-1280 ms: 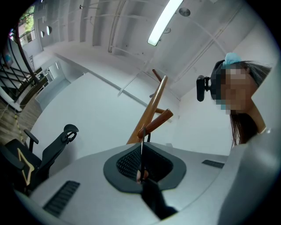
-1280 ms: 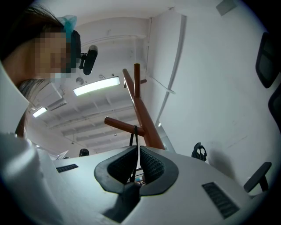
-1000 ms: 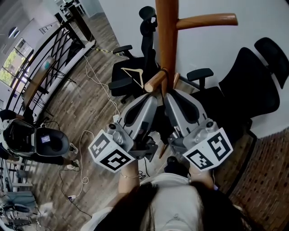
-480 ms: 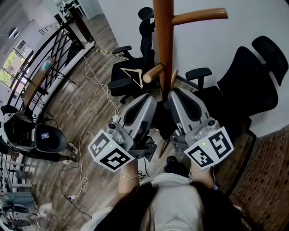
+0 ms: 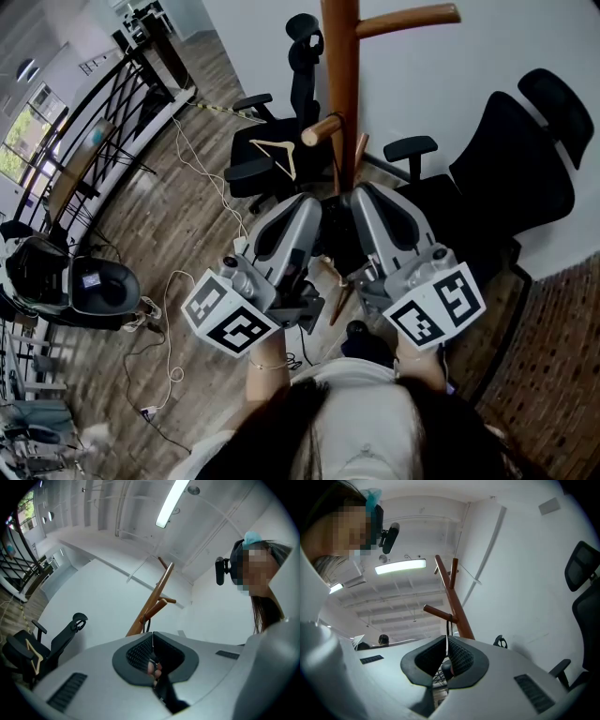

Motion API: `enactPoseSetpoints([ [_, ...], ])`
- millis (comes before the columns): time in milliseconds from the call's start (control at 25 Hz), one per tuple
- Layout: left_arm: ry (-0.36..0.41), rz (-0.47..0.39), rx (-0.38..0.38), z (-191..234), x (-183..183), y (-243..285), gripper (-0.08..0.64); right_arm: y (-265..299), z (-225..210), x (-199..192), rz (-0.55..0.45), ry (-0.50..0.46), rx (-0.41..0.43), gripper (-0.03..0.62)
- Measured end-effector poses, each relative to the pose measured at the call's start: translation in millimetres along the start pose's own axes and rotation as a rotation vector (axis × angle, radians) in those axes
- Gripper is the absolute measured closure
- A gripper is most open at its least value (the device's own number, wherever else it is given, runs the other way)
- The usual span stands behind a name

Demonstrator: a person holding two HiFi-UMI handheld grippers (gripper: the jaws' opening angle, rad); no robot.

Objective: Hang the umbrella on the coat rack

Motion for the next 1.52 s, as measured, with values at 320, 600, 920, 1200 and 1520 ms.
enactPoseSetpoints([
  [320,0.000,0.002,0.006,-7.9,0.2,-15.1,0.551,-9.2,14.2,3.2,0.006,0.009,-0.009,0.555],
  [600,0.007,0.015,0.003,-19.3,-7.3,-34.6,0.551,-24.3,33.7,3.3,0.005,-0.020,-0.034,0.555],
  [920,0.000,0.016,-0.007,-38.8,-12.8,-62.4,0.551,-49.8,58.5,9.9,0.013,-0.094,-0.084,0.555],
  [1200,-0.008,0.009,-0.006,-56.1,-16.3,-83.6,0.551,-68.8,80.4,18.3,0.015,-0.148,-0.088,0.555],
  [1520,-0.013,-0.001,-0.013,-76.3,-21.3,-108.7,0.551,-91.5,103.1,25.5,0.024,-0.162,-0.098,0.555],
])
Point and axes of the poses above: the fingertips, and each gripper's own axes: y forward along the fingers, z to its left, x out of its top, the point moved 5 cm from there along -y, backward along the fingers, and after that the axes turned 13 degrees about -y, right-handed, at the moved point
